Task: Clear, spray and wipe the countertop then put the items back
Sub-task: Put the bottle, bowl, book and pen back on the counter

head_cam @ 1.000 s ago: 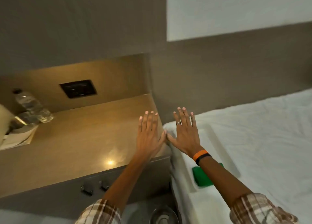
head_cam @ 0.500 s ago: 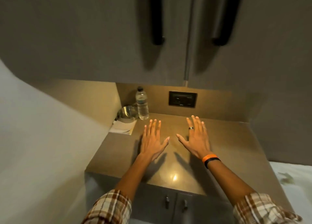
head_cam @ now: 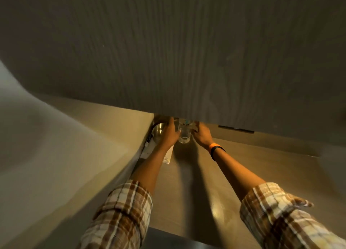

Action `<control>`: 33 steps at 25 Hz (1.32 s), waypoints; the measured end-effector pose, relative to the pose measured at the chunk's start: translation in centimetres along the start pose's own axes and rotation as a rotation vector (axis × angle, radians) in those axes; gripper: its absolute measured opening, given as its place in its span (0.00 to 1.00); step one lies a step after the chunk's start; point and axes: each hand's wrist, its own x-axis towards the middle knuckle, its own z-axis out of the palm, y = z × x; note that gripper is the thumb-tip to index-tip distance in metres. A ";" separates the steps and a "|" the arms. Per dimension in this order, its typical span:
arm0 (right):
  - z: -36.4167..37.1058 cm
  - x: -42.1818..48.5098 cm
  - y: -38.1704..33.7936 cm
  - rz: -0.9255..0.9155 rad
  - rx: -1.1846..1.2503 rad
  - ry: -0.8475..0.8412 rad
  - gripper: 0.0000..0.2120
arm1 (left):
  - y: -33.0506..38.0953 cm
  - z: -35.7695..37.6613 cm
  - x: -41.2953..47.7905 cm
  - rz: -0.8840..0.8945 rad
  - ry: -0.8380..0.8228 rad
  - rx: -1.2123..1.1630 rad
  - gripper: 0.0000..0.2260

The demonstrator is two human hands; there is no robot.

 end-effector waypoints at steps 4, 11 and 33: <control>1.9 1.6 0.5 0.133 0.139 -0.168 0.20 | 0.4 1.3 1.3 -0.160 -0.096 -0.104 0.18; -5.7 -5.1 6.9 -0.052 0.187 0.150 0.19 | 5.8 7.8 -3.8 0.124 -0.069 -0.295 0.24; -25.6 -15.1 31.0 0.079 0.331 0.308 0.20 | 24.1 33.9 -11.7 0.386 -0.297 -0.494 0.20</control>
